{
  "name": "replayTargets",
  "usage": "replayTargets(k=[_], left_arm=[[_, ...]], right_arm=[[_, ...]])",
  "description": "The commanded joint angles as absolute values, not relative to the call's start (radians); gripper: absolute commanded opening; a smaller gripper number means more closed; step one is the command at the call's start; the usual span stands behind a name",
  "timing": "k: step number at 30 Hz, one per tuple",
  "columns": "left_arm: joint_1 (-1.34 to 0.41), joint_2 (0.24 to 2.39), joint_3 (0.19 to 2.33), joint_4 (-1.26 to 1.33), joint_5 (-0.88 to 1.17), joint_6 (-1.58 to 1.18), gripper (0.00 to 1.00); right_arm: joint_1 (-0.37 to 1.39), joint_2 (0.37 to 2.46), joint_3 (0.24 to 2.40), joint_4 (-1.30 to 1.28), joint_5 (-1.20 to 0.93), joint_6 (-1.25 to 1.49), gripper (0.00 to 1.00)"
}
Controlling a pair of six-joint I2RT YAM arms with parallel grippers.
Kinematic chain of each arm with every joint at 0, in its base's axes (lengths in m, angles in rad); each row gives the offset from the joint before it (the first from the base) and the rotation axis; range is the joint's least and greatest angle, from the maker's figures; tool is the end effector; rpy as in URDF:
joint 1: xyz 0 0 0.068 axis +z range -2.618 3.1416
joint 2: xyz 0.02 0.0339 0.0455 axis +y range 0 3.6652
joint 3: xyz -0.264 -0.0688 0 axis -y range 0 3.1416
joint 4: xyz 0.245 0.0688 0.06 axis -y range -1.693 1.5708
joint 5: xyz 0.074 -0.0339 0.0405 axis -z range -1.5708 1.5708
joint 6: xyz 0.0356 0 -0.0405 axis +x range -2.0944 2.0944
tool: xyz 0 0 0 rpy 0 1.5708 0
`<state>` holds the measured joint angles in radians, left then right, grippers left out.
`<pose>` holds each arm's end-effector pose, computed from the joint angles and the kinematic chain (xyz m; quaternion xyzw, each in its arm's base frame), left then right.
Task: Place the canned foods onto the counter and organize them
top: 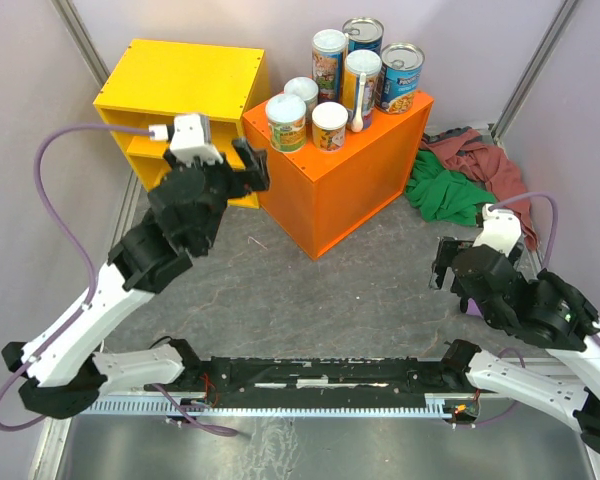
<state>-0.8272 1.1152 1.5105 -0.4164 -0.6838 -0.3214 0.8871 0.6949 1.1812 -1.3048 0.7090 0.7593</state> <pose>0.1576 -0.1382 0.4981 -0.0587 0.7104 -0.1569 0.6835 0.0652 0.0433 0.3763 0.0716 0.8786 0.0331 0.4710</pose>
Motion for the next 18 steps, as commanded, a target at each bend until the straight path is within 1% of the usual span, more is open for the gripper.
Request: replayTargets(k=[1, 8, 15, 18], left_arm=[[-0.948, 0.987, 1.301, -0.345, -0.924, -0.359, 0.99], [-1.164, 0.849, 1.028, -0.363, -1.106, -0.498, 0.99], [-1.285, 0.779, 0.811, -0.39, -1.153, -0.656, 0.99], [-1.334, 0.757, 0.725, -0.437, -1.192, -0.772, 0.99]], right_arm=[[0.883, 0.723, 1.232, -1.384, 0.88, 0.804, 0.99], [0.883, 0.735, 1.2, -1.361, 0.879, 0.786, 0.99], [0.883, 0.738, 1.155, -1.319, 0.848, 0.784, 0.99], [0.884, 0.733, 1.136, -1.307, 0.838, 0.784, 0.99]])
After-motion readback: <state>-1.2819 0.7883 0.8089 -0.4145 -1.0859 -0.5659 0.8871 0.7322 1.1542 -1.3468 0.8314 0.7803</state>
